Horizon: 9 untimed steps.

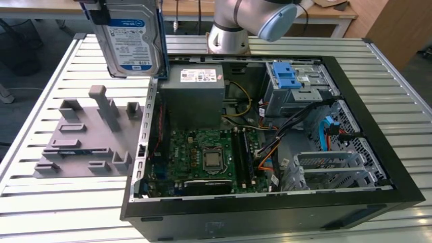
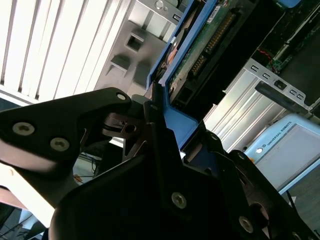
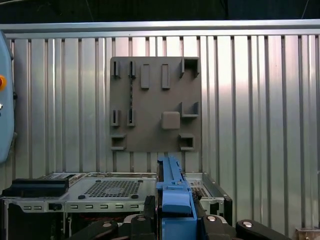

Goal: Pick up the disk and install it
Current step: 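Pick up the disk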

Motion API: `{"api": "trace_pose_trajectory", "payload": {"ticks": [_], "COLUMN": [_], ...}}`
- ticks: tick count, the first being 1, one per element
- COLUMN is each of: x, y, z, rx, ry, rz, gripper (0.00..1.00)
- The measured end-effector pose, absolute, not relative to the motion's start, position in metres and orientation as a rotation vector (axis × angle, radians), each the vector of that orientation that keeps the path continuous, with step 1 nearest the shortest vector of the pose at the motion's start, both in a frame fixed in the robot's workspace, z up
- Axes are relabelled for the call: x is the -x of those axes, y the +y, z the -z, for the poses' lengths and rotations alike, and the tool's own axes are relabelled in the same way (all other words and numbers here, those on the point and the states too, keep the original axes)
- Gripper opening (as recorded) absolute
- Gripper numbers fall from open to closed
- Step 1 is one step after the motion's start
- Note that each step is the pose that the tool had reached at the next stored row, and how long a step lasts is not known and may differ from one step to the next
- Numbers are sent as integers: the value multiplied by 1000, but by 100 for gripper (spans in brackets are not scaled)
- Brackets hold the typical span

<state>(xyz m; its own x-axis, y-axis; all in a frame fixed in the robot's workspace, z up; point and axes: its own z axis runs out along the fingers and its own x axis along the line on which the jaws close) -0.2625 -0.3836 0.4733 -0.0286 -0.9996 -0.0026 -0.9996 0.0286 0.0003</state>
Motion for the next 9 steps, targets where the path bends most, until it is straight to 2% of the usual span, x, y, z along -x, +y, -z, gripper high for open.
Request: {"api": "trace_pose_trajectory", "payload": {"ticks": [9], "x": [262], "y": [-385], "z": [-473], "rx": [2180], "ry": [2243], "rz": [4], "gripper": [36]}}
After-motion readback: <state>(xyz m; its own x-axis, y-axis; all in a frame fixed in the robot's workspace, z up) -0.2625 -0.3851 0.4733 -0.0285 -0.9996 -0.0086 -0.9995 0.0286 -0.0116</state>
